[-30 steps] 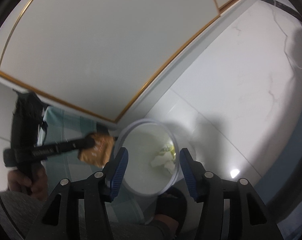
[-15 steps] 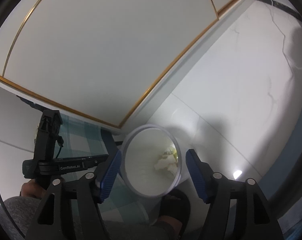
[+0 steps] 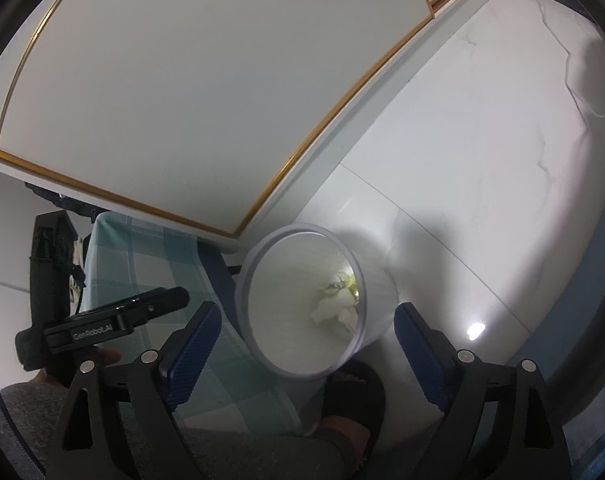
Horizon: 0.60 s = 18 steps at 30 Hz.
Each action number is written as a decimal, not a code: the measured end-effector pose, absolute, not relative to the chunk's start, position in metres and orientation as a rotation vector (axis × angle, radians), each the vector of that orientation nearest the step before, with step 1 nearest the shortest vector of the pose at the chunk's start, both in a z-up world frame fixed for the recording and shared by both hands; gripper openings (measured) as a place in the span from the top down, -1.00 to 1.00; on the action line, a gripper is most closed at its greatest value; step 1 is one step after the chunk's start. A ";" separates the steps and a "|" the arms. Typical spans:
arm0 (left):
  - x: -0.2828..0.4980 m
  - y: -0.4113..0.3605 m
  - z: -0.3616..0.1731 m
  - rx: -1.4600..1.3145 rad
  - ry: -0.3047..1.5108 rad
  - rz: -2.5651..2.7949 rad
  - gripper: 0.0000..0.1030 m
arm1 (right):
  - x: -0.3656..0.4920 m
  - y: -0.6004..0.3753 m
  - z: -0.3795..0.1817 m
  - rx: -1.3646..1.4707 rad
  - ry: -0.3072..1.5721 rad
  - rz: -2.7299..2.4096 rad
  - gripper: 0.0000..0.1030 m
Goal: Collect trash
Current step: 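Move both open tools back over the checked table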
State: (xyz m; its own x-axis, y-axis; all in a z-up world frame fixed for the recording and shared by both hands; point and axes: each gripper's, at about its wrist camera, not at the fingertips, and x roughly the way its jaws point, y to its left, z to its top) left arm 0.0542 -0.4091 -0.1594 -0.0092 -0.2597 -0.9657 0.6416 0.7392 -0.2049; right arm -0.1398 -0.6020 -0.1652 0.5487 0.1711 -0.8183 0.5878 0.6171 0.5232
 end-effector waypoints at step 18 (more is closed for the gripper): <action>0.056 -0.323 -0.045 0.176 1.072 -0.548 -0.39 | -0.132 -0.574 -0.044 0.730 0.782 -0.289 -0.85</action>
State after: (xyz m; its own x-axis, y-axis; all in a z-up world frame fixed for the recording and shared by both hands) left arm 0.0559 -0.3229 -0.0450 0.3606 -0.3393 -0.8688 0.5058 0.8538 -0.1235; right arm -0.1323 -0.5738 -0.0441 0.6869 0.0241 -0.7263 0.4907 0.7219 0.4880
